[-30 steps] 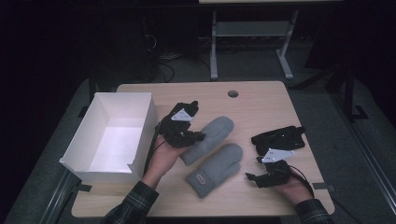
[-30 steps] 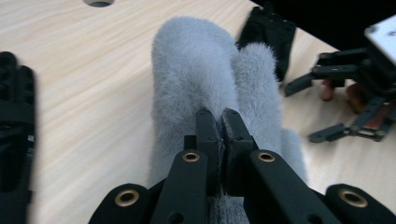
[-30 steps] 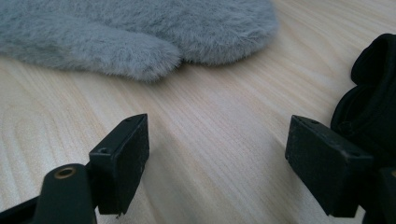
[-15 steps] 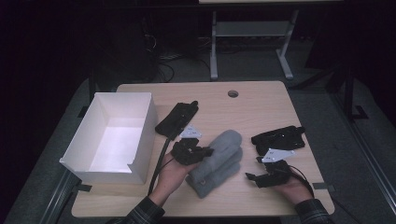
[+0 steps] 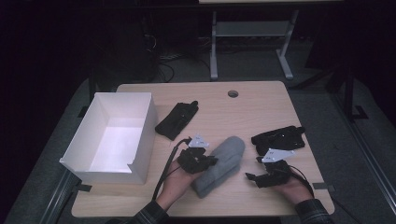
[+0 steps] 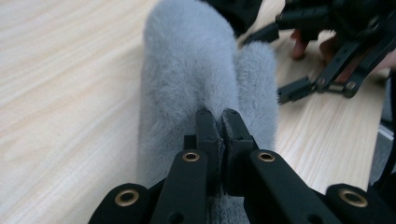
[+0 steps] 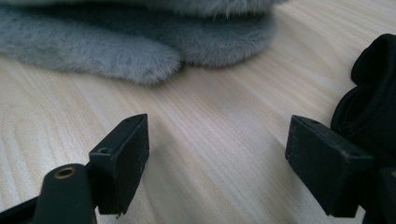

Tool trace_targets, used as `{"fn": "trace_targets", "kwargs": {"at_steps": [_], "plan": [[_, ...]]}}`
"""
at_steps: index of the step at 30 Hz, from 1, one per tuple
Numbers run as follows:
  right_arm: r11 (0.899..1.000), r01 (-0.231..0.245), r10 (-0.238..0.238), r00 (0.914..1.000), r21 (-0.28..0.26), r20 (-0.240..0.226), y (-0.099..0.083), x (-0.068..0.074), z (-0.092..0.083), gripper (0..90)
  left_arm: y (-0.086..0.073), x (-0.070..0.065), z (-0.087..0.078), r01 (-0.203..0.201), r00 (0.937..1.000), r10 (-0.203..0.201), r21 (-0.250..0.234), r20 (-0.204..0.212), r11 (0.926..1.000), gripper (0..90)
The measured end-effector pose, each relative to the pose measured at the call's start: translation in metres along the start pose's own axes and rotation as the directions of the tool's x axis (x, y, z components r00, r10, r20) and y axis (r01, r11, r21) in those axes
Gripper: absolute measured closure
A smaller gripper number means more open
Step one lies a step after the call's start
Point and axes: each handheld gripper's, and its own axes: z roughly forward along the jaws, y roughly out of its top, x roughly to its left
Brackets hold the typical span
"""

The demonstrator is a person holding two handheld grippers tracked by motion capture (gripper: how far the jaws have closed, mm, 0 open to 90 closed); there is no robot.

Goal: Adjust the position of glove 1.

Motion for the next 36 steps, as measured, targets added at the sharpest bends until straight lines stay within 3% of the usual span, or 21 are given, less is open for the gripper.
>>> {"fn": "trace_targets", "kwargs": {"at_steps": [5, 8, 12, 13, 14, 19, 21, 25, 29, 30, 33, 36], "plan": [[1.0, 0.0, 0.0, 1.0, 0.0, 0.001, 0.0, 0.0, 0.0, 21.5, -0.004, -0.002, 0.009, -0.028, 0.9985, 0.03, 0.043, -0.046, 0.9987, 87.3], [1.0, 0.0, 0.0, 1.0, 0.0, 0.0, 0.0, 0.0, 0.0, 21.5, -0.006, -0.001, 0.011, -0.038, 0.9982, 0.04, 0.057, -0.045, 0.9976, 87.2], [1.0, 0.0, 0.0, 1.0, 0.0, 0.0, 0.0, 0.0, 0.0, 21.5, -0.005, -0.002, 0.01, -0.044, 0.9982, 0.046, 0.042, -0.038, 0.9981, 84.6], [1.0, 0.0, 0.0, 1.0, 0.0, 0.0, 0.0, 0.0, 0.0, 21.5, -0.005, -0.001, 0.008, -0.041, 0.9986, 0.042, 0.033, -0.032, 0.9986, 82.1], [1.0, 0.001, -0.001, 1.0, 0.0, 0.001, 0.0, 0.0, 0.0, 21.5, -0.004, 0.0, 0.007, -0.032, 0.9992, 0.032, 0.013, -0.022, 0.9994, 71.8], [1.0, -0.005, 0.005, 1.0, -0.002, 0.006, 0.001, 0.001, 0.001, 20.8, 0.003, 0.005, -0.005, -0.066, 0.9978, 0.066, -0.023, -0.009, 0.9976, 62.5], [1.0, -0.013, 0.013, 0.9999, 0.007, 0.007, 0.002, 0.002, 0.001, 25.9, 0.006, 0.009, -0.01, -0.069, 0.9976, 0.069, -0.032, -0.006, 0.9971, 67.7], [1.0, -0.008, 0.008, 0.9993, 0.004, -0.035, 0.009, 0.003, -0.005, 53.4, 0.007, 0.02, -0.021, -0.061, 0.9981, 0.061, -0.023, -0.012, 0.9979, 89.5], [1.0, -0.011, 0.01, 0.9921, -0.004, -0.125, 0.017, 0.011, -0.008, 77.9, 0.004, 0.034, -0.028, -0.075, 0.9948, 0.074, -0.008, -0.069, 0.9971, 89.6], [1.0, -0.008, 0.008, 0.9865, -0.002, -0.163, 0.02, 0.016, -0.005, 87.3, 0.002, 0.039, -0.029, -0.065, 0.9954, 0.064, -0.003, -0.071, 0.9979, 89.6], [1.0, 0.0, 0.001, 0.981, 0.006, -0.194, 0.023, 0.022, -0.001, 90.0, -0.008, 0.049, -0.026, -0.038, 0.9966, 0.04, 0.026, -0.073, 0.999, 89.6], [1.0, 0.016, -0.012, 0.9789, 0.02, -0.204, 0.028, 0.027, 0.007, 90.0, -0.019, 0.051, -0.019, -0.021, 0.9991, 0.023, 0.062, -0.037, 0.9979, 89.6]]}}
